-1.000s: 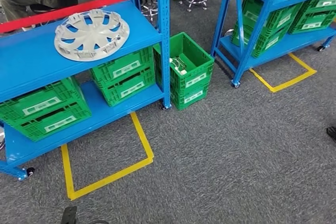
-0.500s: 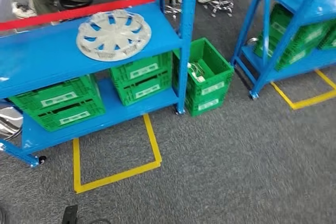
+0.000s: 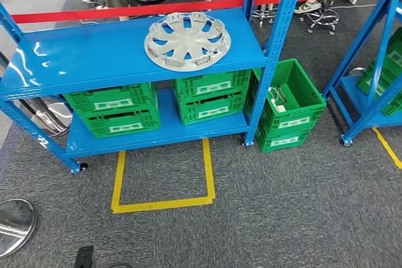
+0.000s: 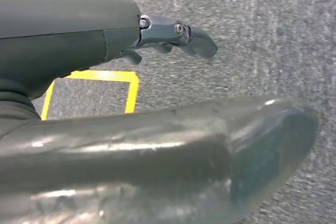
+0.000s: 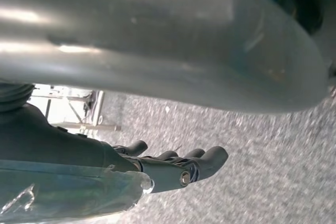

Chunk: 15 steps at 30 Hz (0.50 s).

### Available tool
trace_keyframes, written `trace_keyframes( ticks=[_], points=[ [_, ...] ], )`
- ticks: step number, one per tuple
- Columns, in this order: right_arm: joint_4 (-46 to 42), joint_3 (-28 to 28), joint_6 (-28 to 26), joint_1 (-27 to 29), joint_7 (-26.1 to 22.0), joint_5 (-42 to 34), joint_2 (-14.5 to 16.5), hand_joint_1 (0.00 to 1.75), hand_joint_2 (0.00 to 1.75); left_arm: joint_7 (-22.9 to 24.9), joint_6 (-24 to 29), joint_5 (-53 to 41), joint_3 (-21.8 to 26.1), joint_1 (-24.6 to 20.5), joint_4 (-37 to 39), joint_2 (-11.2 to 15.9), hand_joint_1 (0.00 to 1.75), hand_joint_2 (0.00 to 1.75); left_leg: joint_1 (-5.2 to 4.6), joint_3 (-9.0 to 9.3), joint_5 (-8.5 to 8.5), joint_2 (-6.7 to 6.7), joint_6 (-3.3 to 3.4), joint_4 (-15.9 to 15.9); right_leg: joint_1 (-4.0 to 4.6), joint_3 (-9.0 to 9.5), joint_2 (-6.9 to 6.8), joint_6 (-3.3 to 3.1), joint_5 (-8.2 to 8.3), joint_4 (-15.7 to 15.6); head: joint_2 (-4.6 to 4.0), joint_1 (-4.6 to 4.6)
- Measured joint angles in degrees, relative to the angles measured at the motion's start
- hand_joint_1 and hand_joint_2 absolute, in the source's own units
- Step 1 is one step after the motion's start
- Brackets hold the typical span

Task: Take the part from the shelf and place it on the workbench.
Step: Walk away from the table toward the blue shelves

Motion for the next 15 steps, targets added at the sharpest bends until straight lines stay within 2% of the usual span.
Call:
trace_keyframes(
  ticks=[1, 2, 4, 5, 6, 7, 8, 9, 11, 13, 15],
  points=[
    [0.0, -0.01, -0.14, -0.04, -0.05, 0.15, 0.01, 0.0, 0.0, 0.02, 0.01, -0.11, 0.06, 0.15, 0.01, 0.05, 0.0, 0.0, 0.09, -0.11, 0.08, -0.08, -0.33, -0.11, 0.01, 0.05, -0.58, -0.43, 0.2, -0.17, 0.0, 0.02],
    [0.0, -0.01, -0.25, -0.06, -0.1, 0.29, 0.02, 0.0, 0.0, 0.04, 0.01, -0.15, 0.1, 0.26, 0.01, 0.08, 0.0, 0.0, 0.04, -0.36, -0.28, 0.68, -0.62, 0.27, -0.01, 0.13, -1.16, -0.86, 0.41, -0.41, 0.0, -0.15],
    [0.0, -0.02, -0.32, -0.01, -0.27, 0.42, 0.04, 0.0, 0.0, 0.07, 0.01, -0.18, 0.13, 0.17, 0.0, 0.1, 0.0, 0.0, -0.16, -2.31, -2.9, 3.67, -1.08, 4.21, -0.11, 0.27, -2.68, -1.57, 0.72, -0.89, 0.0, -0.69],
    [0.0, -0.03, -0.37, 0.05, -0.38, 0.32, 0.04, 0.0, 0.0, 0.08, 0.01, -0.18, 0.14, 0.05, 0.0, 0.05, 0.0, 0.44, -0.25, -4.07, -4.85, 5.22, -1.28, 7.8, -0.05, 0.26, -3.49, -1.77, 0.76, -0.98, 0.0, -0.96],
    [0.0, -0.08, -0.43, 0.14, -0.54, 0.12, 0.03, 0.0, 0.0, 0.08, 0.01, -0.17, 0.17, -0.06, 0.01, 0.02, 0.0, 0.87, -0.22, -5.92, -6.55, 6.05, -1.44, 11.64, 0.01, 0.2, -4.36, -1.89, 0.76, -1.0, 0.0, -1.07],
    [0.0, -0.16, -0.5, 0.2, -0.68, -0.16, 0.03, 0.0, 0.0, 0.08, 0.0, -0.15, 0.27, -0.1, 0.01, -0.01, 0.0, 1.31, -0.19, -7.22, -7.45, 6.47, -1.51, 14.48, 0.05, 0.15, -5.08, -1.91, 0.73, -1.0, 0.0, -1.07],
    [0.0, -0.25, -0.59, 0.22, -0.78, -0.47, 0.03, 0.0, 0.0, 0.09, 0.0, -0.12, 0.43, -0.05, 0.0, -0.03, 0.0, 1.75, -0.17, -7.55, -7.27, 6.68, -1.53, 15.47, 0.07, 0.13, -5.67, -1.93, 0.69, -1.0, 0.0, -1.07],
    [0.0, -0.36, -0.67, 0.19, -0.74, -0.82, 0.03, 0.0, 0.0, 0.09, -0.01, -0.08, 0.63, 0.04, -0.01, -0.02, 0.0, 1.75, -0.16, -6.74, -6.09, 6.78, -1.49, 14.27, 0.08, 0.14, -6.09, -1.92, 0.67, -1.0, 0.0, -1.07],
    [0.0, -0.68, -0.87, 0.0, -0.37, -1.48, 0.04, 0.0, 0.0, 0.11, 0.01, 0.02, 0.98, 0.16, -0.01, 0.03, 0.0, 1.75, -0.18, -2.52, -2.59, 7.24, -1.16, 7.2, 0.09, 0.24, -6.62, -1.77, 0.64, -1.0, 0.0, -1.09],
    [0.0, -1.18, -1.02, -0.14, -0.02, -1.91, 0.04, 0.0, 0.87, 0.16, 0.03, 0.09, 1.14, 0.04, -0.01, 0.05, 0.0, 1.75, -0.31, 1.0, -1.0, 7.86, -0.63, 0.85, 0.4, 0.18, -6.86, -1.28, 0.57, -0.86, 0.0, -1.08],
    [0.0, -1.58, -1.24, -0.16, 0.07, -1.93, 0.03, 0.0, 1.75, 0.19, -0.09, 0.24, 1.29, -0.04, -0.01, 0.05, 0.0, 1.75, -0.4, 1.75, -1.0, 8.03, -0.16, -0.95, 0.69, 0.1, -6.98, -0.68, 0.62, -0.93, 0.0, -1.04]
  ],
)
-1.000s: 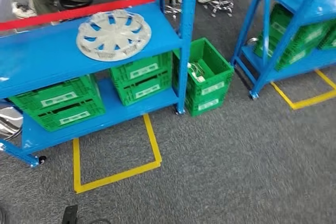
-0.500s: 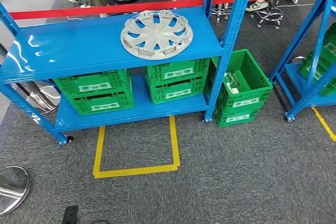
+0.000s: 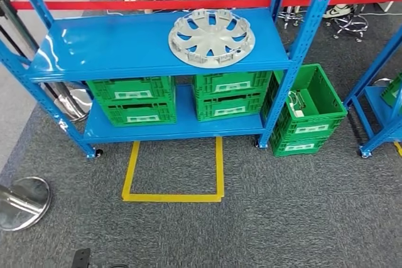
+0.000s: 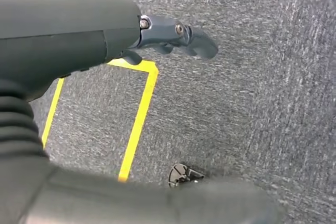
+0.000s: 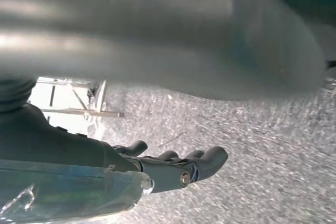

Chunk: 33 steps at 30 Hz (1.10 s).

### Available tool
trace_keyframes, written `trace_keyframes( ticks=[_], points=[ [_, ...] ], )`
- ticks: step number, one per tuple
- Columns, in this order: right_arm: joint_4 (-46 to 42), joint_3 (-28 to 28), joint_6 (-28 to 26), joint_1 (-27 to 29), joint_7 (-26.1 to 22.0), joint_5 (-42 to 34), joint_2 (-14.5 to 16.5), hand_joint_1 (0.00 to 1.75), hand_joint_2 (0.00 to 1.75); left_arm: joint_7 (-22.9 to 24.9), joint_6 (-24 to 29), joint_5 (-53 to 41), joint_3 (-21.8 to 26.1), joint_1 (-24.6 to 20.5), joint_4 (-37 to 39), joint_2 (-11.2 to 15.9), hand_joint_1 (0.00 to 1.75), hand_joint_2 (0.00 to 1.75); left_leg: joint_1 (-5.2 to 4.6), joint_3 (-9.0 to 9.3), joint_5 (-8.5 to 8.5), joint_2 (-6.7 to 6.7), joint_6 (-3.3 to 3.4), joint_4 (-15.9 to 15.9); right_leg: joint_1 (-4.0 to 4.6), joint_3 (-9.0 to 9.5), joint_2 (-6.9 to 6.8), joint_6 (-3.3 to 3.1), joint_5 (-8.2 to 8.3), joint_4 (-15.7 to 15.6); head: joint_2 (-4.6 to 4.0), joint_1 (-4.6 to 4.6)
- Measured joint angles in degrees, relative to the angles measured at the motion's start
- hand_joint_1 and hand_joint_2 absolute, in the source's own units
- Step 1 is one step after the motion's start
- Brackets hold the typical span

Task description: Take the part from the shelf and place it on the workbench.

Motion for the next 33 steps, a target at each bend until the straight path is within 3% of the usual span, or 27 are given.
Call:
trace_keyframes(
  ticks=[1, 2, 4, 5, 6, 10, 13, 29, 30, 32, 33],
  points=[
    [0.0, -0.1, -0.18, 0.01, -0.03, 0.08, -0.01, 0.0, 1.75, 0.04, -0.11, 0.02, 0.14, 0.04, 0.0, -0.01, 0.0, 1.75, 0.04, -0.03, 0.16, -0.03, 0.04, -0.03, 0.04, -0.01, -0.03, -0.21, 0.12, -0.18, 0.0, 0.04],
    [0.0, -0.19, -0.39, 0.03, -0.07, 0.24, -0.02, 0.0, 1.31, 0.29, -0.26, -0.17, 0.29, 0.11, 0.0, -0.03, 0.0, 1.75, 0.06, -0.01, 0.26, -0.07, 0.01, -0.14, 0.08, -0.03, -0.02, -0.67, 0.18, -0.31, 0.0, 0.05],
    [0.0, -0.24, -0.83, 0.05, -0.25, 0.6, -0.03, 0.0, 0.44, 1.38, -0.85, -1.1, 0.48, 0.18, 0.01, -0.08, 0.0, 0.87, 0.07, 0.05, 0.34, -0.12, -0.02, -0.27, 0.17, -0.04, 0.01, -1.54, 0.33, -0.57, 0.0, 0.08],
    [0.0, -0.29, -0.97, 0.04, -0.72, 0.43, -0.05, 0.0, 0.0, 1.58, -1.39, -1.27, 0.53, 0.2, 0.01, -0.11, 0.0, 0.44, 0.05, 0.07, 0.31, -0.14, 0.09, -0.27, 0.17, 0.02, 0.01, -1.52, 0.43, -0.74, 0.0, 0.09],
    [0.0, -0.52, -1.09, 0.03, -1.4, -0.07, -0.1, 0.0, 0.0, 1.25, -2.06, -0.97, 0.7, 0.2, 0.01, -0.14, 0.0, 0.0, 0.02, 0.07, 0.28, -0.15, 0.21, -0.27, 0.16, 0.1, 0.02, -1.24, 0.55, -0.95, 0.0, 0.07],
    [-0.02, -2.34, -2.22, 0.01, -1.86, -1.96, -0.26, 0.0, 0.0, 0.32, -3.99, 1.35, 2.43, 0.12, 0.0, -0.25, 0.0, 0.0, -0.02, 0.05, 0.25, -0.14, 0.54, -0.25, 0.07, 0.27, 0.11, 0.01, 0.93, -1.47, 0.0, 0.06],
    [-0.02, -2.88, -3.06, 0.19, -1.94, -1.67, -0.38, 0.0, 0.0, 0.61, -4.57, 1.42, 3.48, 0.28, 0.0, -0.26, 0.0, 0.0, -0.04, -0.01, 0.31, -0.14, 0.65, -0.23, 0.02, 0.27, 0.13, 0.44, 1.02, -1.54, 0.0, 0.05],
    [-0.02, -3.94, -3.61, 0.14, -2.14, -0.62, -0.51, 0.0, 0.0, 0.8, -3.54, 0.79, 5.9, 0.21, -0.01, -0.4, 0.0, 0.0, 0.09, -0.02, 0.5, -0.13, 0.51, -0.26, 0.14, 0.19, 0.17, 0.45, 0.98, -1.23, 0.0, 0.03],
    [-0.02, -3.95, -3.63, 0.14, -2.15, -0.62, -0.52, 0.0, 0.0, 0.8, -3.51, 0.79, 5.96, 0.21, -0.01, -0.43, 0.0, 0.44, 0.09, -0.02, 0.5, -0.13, 0.51, -0.26, 0.14, 0.17, 0.17, 0.45, 0.98, -1.23, 0.0, 0.03],
    [-0.02, -3.96, -3.73, 0.14, -2.19, -0.57, -0.53, 0.0, 0.87, 0.8, -3.43, 0.73, 6.04, 0.21, -0.01, -0.46, 0.0, 1.31, 0.09, -0.02, 0.5, -0.13, 0.51, -0.26, 0.14, 0.14, 0.17, 0.45, 0.98, -1.23, 0.0, 0.04],
    [-0.02, -3.97, -3.77, 0.14, -2.19, -0.55, -0.54, 0.0, 1.16, 0.8, -3.41, 0.71, 6.06, 0.2, -0.01, -0.47, 0.0, 1.75, 0.09, -0.02, 0.5, -0.13, 0.51, -0.26, 0.14, 0.14, 0.17, 0.45, 0.98, -1.23, 0.0, 0.04]
  ],
)
